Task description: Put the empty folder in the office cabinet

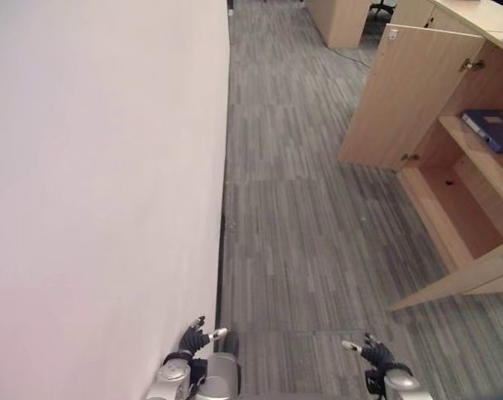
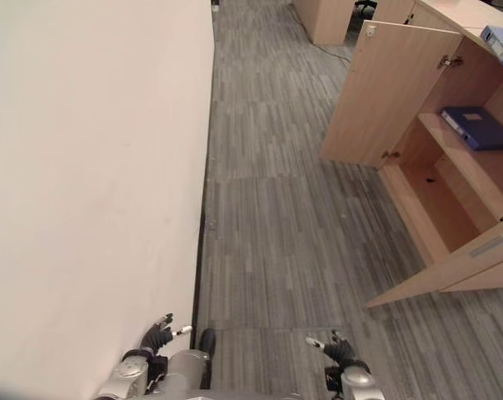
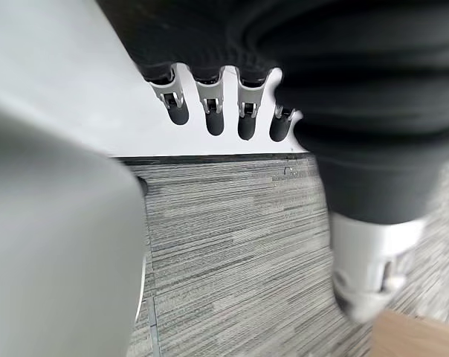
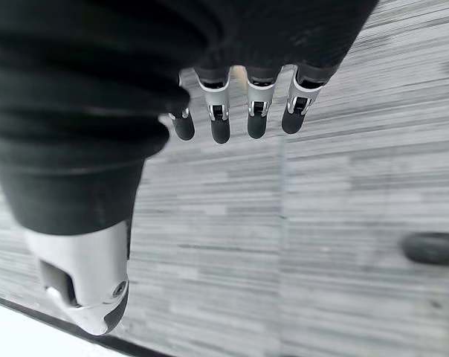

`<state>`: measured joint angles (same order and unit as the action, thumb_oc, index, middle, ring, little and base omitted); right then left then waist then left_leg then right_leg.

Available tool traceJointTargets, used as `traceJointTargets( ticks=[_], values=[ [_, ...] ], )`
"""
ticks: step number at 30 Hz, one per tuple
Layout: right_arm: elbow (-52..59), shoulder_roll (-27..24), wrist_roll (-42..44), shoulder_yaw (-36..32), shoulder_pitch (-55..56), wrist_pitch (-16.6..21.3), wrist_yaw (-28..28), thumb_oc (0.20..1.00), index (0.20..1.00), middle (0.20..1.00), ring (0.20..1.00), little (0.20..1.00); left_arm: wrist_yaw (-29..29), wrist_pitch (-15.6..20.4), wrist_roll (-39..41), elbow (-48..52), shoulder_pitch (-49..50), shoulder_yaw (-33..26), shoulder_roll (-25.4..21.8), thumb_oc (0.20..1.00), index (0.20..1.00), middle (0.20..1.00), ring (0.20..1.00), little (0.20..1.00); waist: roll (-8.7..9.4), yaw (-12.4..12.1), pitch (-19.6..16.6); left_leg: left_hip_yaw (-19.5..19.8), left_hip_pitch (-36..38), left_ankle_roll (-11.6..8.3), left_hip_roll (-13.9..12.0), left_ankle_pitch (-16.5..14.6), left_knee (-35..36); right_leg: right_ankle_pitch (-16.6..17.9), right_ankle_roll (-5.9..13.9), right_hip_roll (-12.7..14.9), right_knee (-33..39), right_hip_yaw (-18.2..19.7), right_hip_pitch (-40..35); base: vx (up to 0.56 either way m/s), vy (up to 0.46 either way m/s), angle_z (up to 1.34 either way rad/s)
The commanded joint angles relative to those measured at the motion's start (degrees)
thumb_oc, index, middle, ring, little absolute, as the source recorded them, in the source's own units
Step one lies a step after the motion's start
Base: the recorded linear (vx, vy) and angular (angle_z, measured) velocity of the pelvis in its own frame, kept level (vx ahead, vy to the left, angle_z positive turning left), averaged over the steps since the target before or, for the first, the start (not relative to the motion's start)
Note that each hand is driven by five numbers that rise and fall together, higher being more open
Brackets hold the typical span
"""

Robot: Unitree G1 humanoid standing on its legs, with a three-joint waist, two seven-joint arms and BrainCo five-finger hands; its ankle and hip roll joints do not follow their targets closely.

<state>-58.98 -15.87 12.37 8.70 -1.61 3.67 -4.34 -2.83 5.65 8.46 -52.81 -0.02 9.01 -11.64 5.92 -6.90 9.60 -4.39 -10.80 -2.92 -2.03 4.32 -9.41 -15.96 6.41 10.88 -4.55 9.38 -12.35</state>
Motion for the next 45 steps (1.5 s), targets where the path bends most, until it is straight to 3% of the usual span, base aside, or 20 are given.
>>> traceJointTargets(
  ticks=[1,5,6,7,10,12,14,15,20,24,26,29,30,31,33,35,38,41,42,45],
  values=[
    [2.34,-3.63,1.02,-0.76,0.22,1.27,-0.18,1.000,1.000,1.000,1.000,1.000,-0.25,1.30,-3.99,0.30,-2.31,1.88,-9.58,1.000,1.000,1.000,1.000,1.000,-1.66,0.13,-1.31,0.73,-6.64,-3.32,-3.95,8.39,9.77,4.05,0.90,-4.36,0.42,-1.69,-7.15,0.31,0.229,-0.12],
    [2.19,-2.98,1.58,-1.24,-1.06,1.31,-0.40,1.000,1.000,1.000,1.000,1.000,-0.18,1.30,-3.69,0.90,-2.75,1.97,-10.59,1.000,1.000,1.000,1.000,1.000,-1.07,0.22,-1.00,-1.47,-3.03,-0.35,-1.49,3.99,9.76,14.08,4.67,-4.69,-11.36,-0.96,-2.09,0.26,0.255,-0.17],
    [2.63,-2.96,1.68,-1.42,-2.19,1.34,-0.46,1.000,1.000,1.000,1.000,1.000,-0.40,1.34,-3.16,1.75,-3.16,1.71,-11.42,1.000,1.000,1.000,1.000,1.000,-2.23,0.90,0.86,-2.37,-0.30,0.90,-1.69,1.99,9.97,21.20,8.06,-5.75,-21.53,-2.43,3.60,0.14,0.211,-0.04],
    [3.31,-2.97,1.75,-1.60,-2.66,1.47,-0.75,1.000,1.000,1.000,1.000,1.000,-0.72,1.29,-2.76,2.45,-3.15,1.44,-11.80,1.000,1.000,1.000,1.000,1.000,-3.56,1.31,1.63,-2.59,1.16,1.50,-2.33,1.03,10.13,23.60,8.59,-6.29,-25.94,-4.68,5.95,0.20,0.268,-0.22],
    [3.62,-2.21,2.42,-2.58,-3.28,1.64,-1.45,1.000,1.000,1.000,1.000,1.000,-1.34,1.39,-1.99,2.58,-3.46,0.63,-11.84,1.000,1.000,1.000,1.000,1.000,-6.44,3.00,3.59,-3.22,7.37,2.75,-2.53,-1.38,12.15,21.80,8.45,-4.29,-35.70,-11.40,13.84,0.30,0.249,-0.12],
    [3.90,-2.55,3.04,-4.09,-2.39,1.63,-2.09,1.000,1.000,1.000,1.000,1.000,-1.18,1.42,-1.76,2.80,-3.68,0.05,-11.74,1.000,1.000,1.000,1.000,1.000,-7.69,5.22,4.88,-4.19,13.06,2.07,-1.94,-4.90,12.84,14.46,4.83,-1.23,-23.55,-18.53,19.81,0.62,0.147,-0.29],
    [3.75,-2.67,3.18,-4.42,-2.11,1.55,-2.25,1.000,1.000,1.000,1.000,1.000,-1.12,1.37,-1.89,2.87,-3.54,0.09,-11.69,1.000,1.000,1.000,1.000,1.000,-7.66,6.05,5.48,-4.07,14.87,1.68,-1.72,-6.01,13.09,13.62,4.25,-0.52,-19.35,-20.45,20.10,0.38,-0.051,-0.32],
    [3.00,-2.77,3.47,-5.24,-1.63,1.43,-2.62,1.000,1.000,1.000,1.000,1.000,-1.12,1.39,-2.30,2.58,-3.51,-0.01,-11.37,1.000,1.000,1.000,1.000,1.000,-7.05,7.39,5.64,-4.68,18.02,0.91,-0.84,-8.22,13.79,15.89,4.22,0.94,-10.57,-22.55,22.93,0.28,-0.058,0.23],
    [0.94,-2.25,3.74,-6.65,-0.42,1.02,-2.85,1.000,1.000,1.000,1.000,1.000,-1.46,1.59,-3.80,1.73,-3.22,-0.78,-11.00,1.000,1.000,1.000,1.000,1.000,-7.13,10.01,5.81,-6.67,24.45,-1.59,-1.95,-12.67,14.26,21.66,6.28,3.94,2.79,-28.92,25.33,0.46,-0.132,-0.04],
    [-2.30,-3.09,5.44,-9.14,2.51,1.28,-2.49,1.000,1.000,1.000,1.000,1.000,-1.06,2.09,-4.71,2.01,-2.06,-0.28,-10.42,1.000,1.000,1.000,1.000,1.000,-6.99,12.60,3.19,-6.40,29.48,-3.47,-3.03,-17.00,11.90,25.39,6.31,5.17,4.68,-26.86,24.33,0.48,-0.142,-0.05],
    [-3.47,-4.01,6.68,-10.23,3.60,1.34,-2.33,1.000,1.000,1.000,1.000,1.000,-0.91,2.05,-5.11,2.03,-1.81,0.49,-10.11,1.000,1.000,1.000,1.000,1.000,-8.23,14.48,2.31,-5.90,29.99,-4.94,-5.73,-16.32,8.90,25.19,4.97,3.49,3.23,-25.55,23.80,0.53,-0.176,-0.06],
    [-5.75,-4.99,7.75,-10.39,3.19,1.47,-2.32,1.000,1.000,1.000,1.000,1.000,-0.68,2.11,-3.95,1.64,-1.93,0.81,-9.46,1.000,1.000,1.000,1.000,1.000,-10.91,15.48,1.75,-5.36,28.08,-7.61,-9.69,-7.93,1.09,22.29,1.77,-0.98,2.59,-25.59,21.73,0.29,-0.150,-0.05],
    [-5.77,-4.99,7.76,-10.39,3.14,1.48,-2.31,1.000,1.000,1.000,1.000,1.000,-0.68,2.11,-3.95,1.62,-1.97,0.79,-9.47,1.000,1.000,1.000,1.000,1.000,-10.75,15.64,1.63,-5.16,27.85,-7.64,-9.55,-7.62,1.24,22.38,1.70,-0.79,2.63,-25.72,21.87,0.34,-0.342,-0.15],
    [-6.34,-5.82,8.12,-10.67,2.52,1.07,-2.80,1.000,1.000,1.000,1.000,1.000,-0.43,1.53,-2.91,1.73,-2.42,1.01,-9.76,1.000,1.000,1.000,1.000,1.000,-9.85,15.01,3.12,-2.54,21.81,-8.30,-10.09,-0.57,-14.89,19.46,-1.85,-2.48,1.87,-25.28,19.64,0.29,-0.328,-0.26],
    [-6.41,-6.82,8.89,-10.75,1.71,0.64,-3.02,1.000,1.000,1.000,1.000,1.000,-0.87,1.31,-2.43,2.08,-3.13,1.63,-9.59,1.000,1.000,1.000,1.000,1.000,-7.40,14.36,4.78,-2.33,15.60,-6.82,-10.24,0.90,-28.71,16.40,-4.40,-2.87,2.16,-22.71,15.71,0.40,-0.332,-0.38],
    [-6.54,-7.17,9.00,-10.58,1.40,0.47,-2.98,1.000,1.000,1.000,1.000,1.000,-0.94,1.40,-2.29,2.00,-3.64,1.99,-9.42,1.000,1.000,1.000,1.000,1.000,-6.86,14.15,5.02,-3.58,14.27,-6.38,-11.01,1.24,-29.39,15.55,-4.66,-2.61,2.14,-21.65,14.62,0.30,-0.091,-0.76],
    [-6.64,-7.49,9.35,-10.73,1.19,0.24,-2.98,1.000,1.000,1.000,1.000,1.000,-0.81,1.46,-1.88,2.24,-4.03,2.62,-8.92,1.000,1.000,1.000,1.000,1.000,-6.52,13.14,5.54,-5.03,10.14,-5.60,-12.65,0.14,-27.62,13.71,-4.34,-2.28,2.21,-19.46,11.90,0.34,0.068,-0.34],
    [-6.53,-7.42,10.31,-11.30,1.88,0.40,-2.62,1.000,1.000,1.000,1.000,1.000,-0.64,1.59,-1.86,3.26,-3.83,3.18,-8.84,1.000,1.000,1.000,1.000,1.000,-7.26,12.01,5.75,-4.61,6.91,-5.77,-14.24,0.42,-16.21,11.60,-2.98,-1.97,1.51,-16.38,9.39,0.36,0.211,-0.49],
    [-6.71,-7.17,10.54,-11.37,2.18,0.35,-2.85,1.000,1.000,1.000,1.000,1.000,-0.55,1.60,-1.74,3.67,-3.67,3.61,-8.73,1.000,1.000,1.000,1.000,1.000,-8.27,11.01,5.82,-2.44,5.31,-6.33,-14.72,1.31,-5.35,9.66,-1.75,-1.91,1.27,-14.61,7.09,0.56,0.366,-0.48],
    [-6.77,-6.55,11.33,-11.47,2.33,0.69,-3.16,1.000,1.000,1.000,1.000,1.000,-0.70,1.72,-1.30,3.20,-4.03,3.91,-8.36,1.000,1.000,1.000,1.000,1.000,-9.42,9.96,5.45,2.20,1.39,-7.85,-15.33,4.88,5.48,6.96,-0.51,-2.10,0.89,-10.85,4.02,0.50,0.264,-0.76]
  ],
)
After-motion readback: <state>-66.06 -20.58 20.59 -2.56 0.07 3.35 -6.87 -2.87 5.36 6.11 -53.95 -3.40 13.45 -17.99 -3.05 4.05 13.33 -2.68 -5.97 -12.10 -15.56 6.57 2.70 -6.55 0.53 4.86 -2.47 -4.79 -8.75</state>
